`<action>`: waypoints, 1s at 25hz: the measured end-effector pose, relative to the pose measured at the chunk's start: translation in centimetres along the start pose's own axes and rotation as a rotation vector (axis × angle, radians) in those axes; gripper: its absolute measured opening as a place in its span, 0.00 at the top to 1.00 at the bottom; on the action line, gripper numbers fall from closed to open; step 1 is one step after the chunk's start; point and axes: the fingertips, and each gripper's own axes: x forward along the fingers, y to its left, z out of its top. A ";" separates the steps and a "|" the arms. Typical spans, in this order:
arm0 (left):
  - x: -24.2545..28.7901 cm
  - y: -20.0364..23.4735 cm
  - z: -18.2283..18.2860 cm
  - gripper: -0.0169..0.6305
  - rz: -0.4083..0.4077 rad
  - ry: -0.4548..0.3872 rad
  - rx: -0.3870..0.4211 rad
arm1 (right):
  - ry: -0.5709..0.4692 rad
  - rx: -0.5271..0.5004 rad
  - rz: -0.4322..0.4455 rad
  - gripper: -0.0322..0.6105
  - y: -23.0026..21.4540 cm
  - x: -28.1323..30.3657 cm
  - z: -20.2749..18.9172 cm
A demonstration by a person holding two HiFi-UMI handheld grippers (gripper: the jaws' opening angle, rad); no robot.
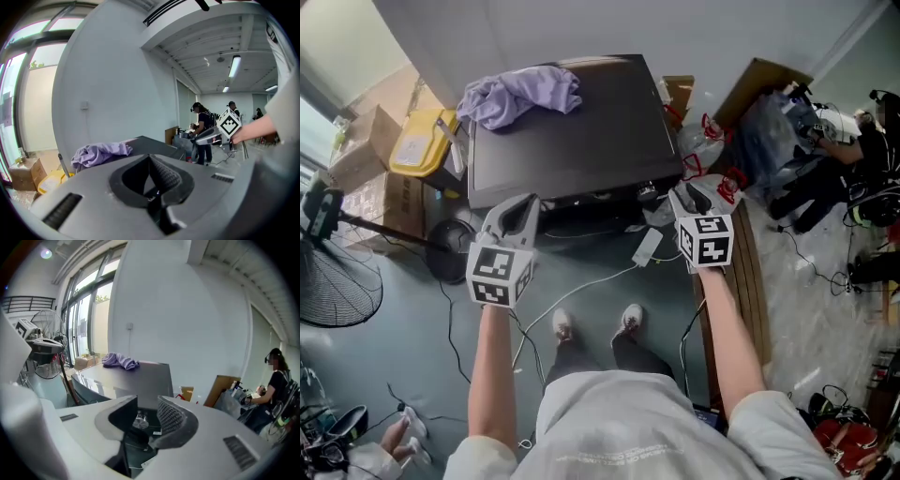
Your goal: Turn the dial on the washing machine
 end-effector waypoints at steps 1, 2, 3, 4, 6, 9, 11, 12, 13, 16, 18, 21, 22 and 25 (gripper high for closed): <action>-0.2 0.2 0.9 0.95 -0.001 -0.016 0.007 | -0.024 -0.015 -0.020 0.76 -0.1 -1.0 1.2; -0.4 0.3 1.8 0.95 -0.002 -0.031 0.014 | -0.048 -0.032 -0.042 0.80 -0.3 -2.0 2.5; -0.7 0.5 2.8 0.95 -0.002 -0.047 0.024 | -0.075 -0.048 -0.061 0.83 -0.4 -3.0 3.8; -0.9 0.8 3.7 0.95 0.000 -0.064 0.034 | -0.104 -0.061 -0.077 0.85 -0.5 -3.9 5.2; -1.4 1.2 5.5 0.95 0.006 -0.096 0.057 | -0.163 -0.083 -0.099 0.90 -0.4 -5.5 7.6; -1.7 1.3 8.2 0.95 0.008 -0.144 0.097 | -0.226 -0.115 -0.105 0.92 -0.3 -7.9 10.5; -2.0 1.4 9.9 0.95 0.009 -0.176 0.121 | -0.265 -0.138 -0.091 0.93 0.0 -9.4 12.3; -2.2 1.4 10.6 0.95 0.010 -0.191 0.129 | -0.285 -0.151 -0.082 0.93 0.3 -10.1 13.2; -2.4 1.4 11.3 0.95 0.012 -0.205 0.136 | -0.303 -0.164 -0.073 0.93 0.5 -10.9 14.0; -3.3 1.0 13.2 0.95 0.017 -0.241 0.157 | -0.345 -0.199 -0.056 0.93 1.1 -13.2 16.3; -3.8 0.7 14.4 0.95 0.016 -0.265 0.173 | -0.373 -0.213 -0.049 0.93 1.4 -14.6 17.6; -4.5 0.1 15.8 0.95 0.011 -0.293 0.196 | -0.406 -0.227 -0.040 0.93 1.9 -16.3 19.0; -4.9 -0.1 16.3 0.95 0.009 -0.302 0.203 | -0.416 -0.230 -0.036 0.93 2.2 -16.9 19.4; -6.0 -0.7 17.7 0.95 0.006 -0.333 0.227 | -0.445 -0.236 -0.021 0.93 3.0 -18.3 20.5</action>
